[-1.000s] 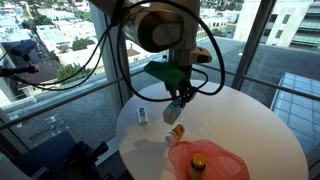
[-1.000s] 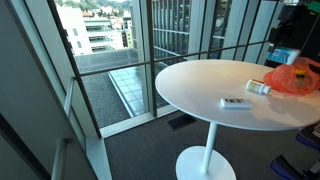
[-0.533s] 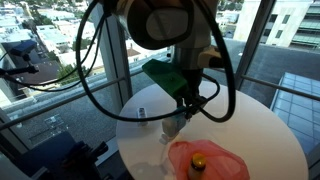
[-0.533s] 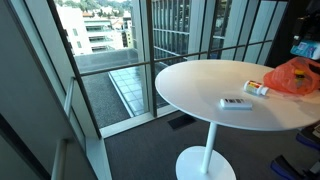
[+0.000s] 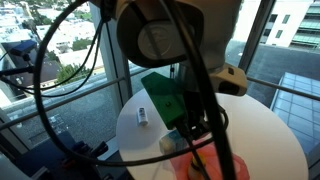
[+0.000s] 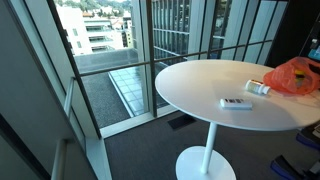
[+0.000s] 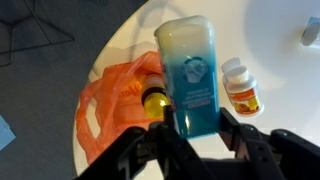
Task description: Put the white and blue container in the orange plastic bag.
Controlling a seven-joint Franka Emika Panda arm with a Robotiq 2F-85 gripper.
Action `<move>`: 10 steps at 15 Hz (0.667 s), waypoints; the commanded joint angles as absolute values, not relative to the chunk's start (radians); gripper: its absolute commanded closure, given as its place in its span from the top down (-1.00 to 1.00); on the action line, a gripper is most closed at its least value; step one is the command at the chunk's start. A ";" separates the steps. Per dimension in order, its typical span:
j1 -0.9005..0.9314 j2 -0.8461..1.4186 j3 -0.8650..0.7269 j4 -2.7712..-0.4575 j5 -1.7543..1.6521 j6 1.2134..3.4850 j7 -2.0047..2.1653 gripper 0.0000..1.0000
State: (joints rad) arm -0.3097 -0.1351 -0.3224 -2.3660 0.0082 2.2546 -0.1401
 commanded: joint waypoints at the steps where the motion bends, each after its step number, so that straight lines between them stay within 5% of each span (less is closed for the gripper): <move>1: -0.317 -0.127 -0.337 -2.378 0.026 2.279 -0.143 -0.57; 10: -0.290 -0.042 -0.322 -2.369 0.071 2.355 -0.171 -0.57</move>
